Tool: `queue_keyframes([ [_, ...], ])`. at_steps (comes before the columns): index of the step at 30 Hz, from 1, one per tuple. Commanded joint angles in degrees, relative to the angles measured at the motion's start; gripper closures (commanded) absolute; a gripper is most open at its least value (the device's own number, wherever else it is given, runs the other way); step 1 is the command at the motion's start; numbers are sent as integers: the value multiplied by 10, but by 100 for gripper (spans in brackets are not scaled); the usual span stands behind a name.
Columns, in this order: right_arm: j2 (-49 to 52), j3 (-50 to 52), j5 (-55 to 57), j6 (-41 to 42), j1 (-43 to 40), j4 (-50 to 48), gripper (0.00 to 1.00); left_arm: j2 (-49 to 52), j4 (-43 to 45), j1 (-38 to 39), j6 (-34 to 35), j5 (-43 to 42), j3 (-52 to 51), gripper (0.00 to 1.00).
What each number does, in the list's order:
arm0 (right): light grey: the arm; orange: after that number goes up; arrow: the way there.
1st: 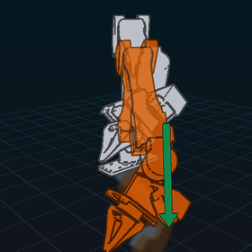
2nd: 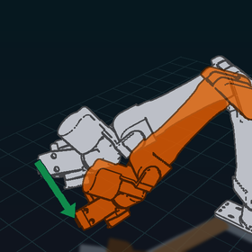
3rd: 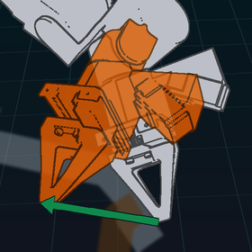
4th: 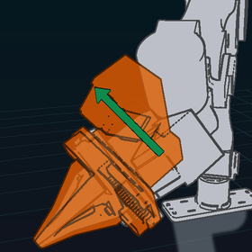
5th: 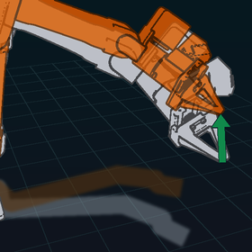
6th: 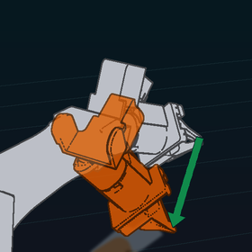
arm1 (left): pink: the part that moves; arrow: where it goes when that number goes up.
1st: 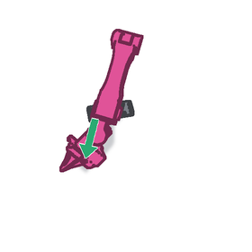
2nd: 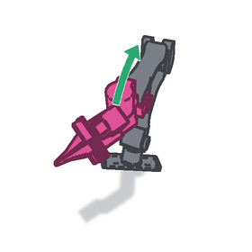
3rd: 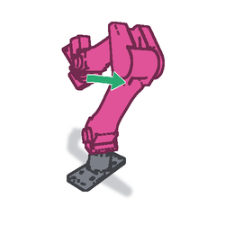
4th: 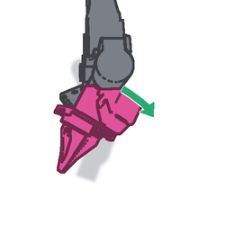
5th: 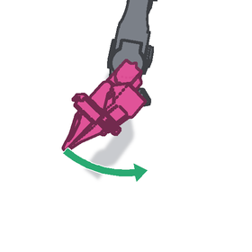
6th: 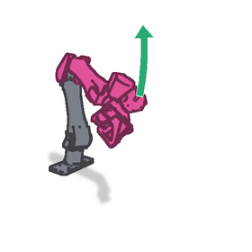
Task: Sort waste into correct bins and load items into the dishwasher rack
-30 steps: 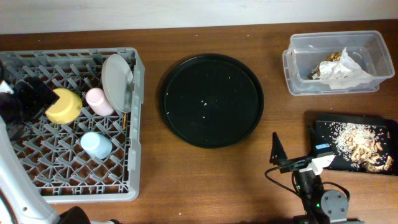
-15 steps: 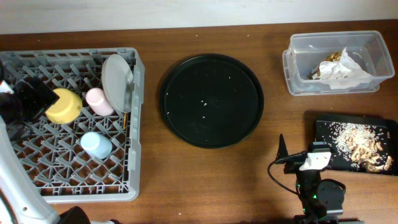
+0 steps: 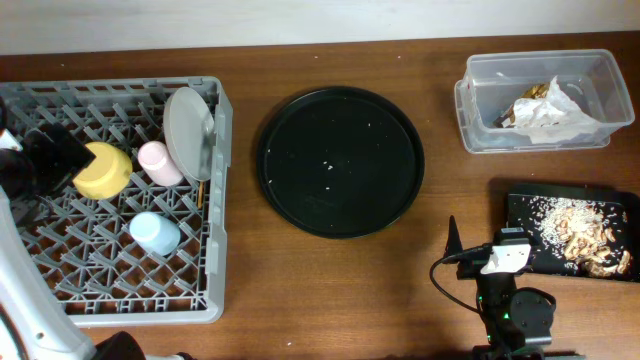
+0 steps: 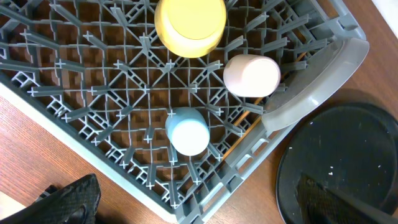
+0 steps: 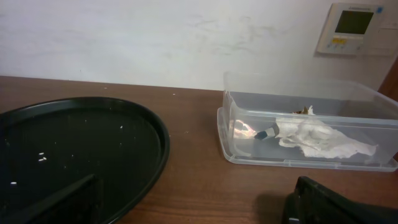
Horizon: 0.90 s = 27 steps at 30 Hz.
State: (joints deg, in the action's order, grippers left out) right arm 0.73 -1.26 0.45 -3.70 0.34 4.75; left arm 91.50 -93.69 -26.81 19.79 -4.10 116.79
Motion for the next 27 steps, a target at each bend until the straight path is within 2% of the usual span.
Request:
queue_keyframes([
  [1,-5,9,9,-6,-4,-1,2,2,0,-3,5,-2,-1,0],
  [9,-5,9,9,-6,-4,-1,2,-1,-27,-3,3,53,-1,0],
  [12,-5,9,9,-6,-4,-1,2,-43,2,16,-35,56,-40,0],
  [15,-5,9,9,-6,-4,-1,2,-122,103,57,-93,54,-131,0],
  [18,-5,9,9,-6,-4,-1,2,-209,220,101,-114,54,-251,0],
  [27,-5,9,9,-6,-4,-1,2,-521,593,185,-199,54,-713,0],
])
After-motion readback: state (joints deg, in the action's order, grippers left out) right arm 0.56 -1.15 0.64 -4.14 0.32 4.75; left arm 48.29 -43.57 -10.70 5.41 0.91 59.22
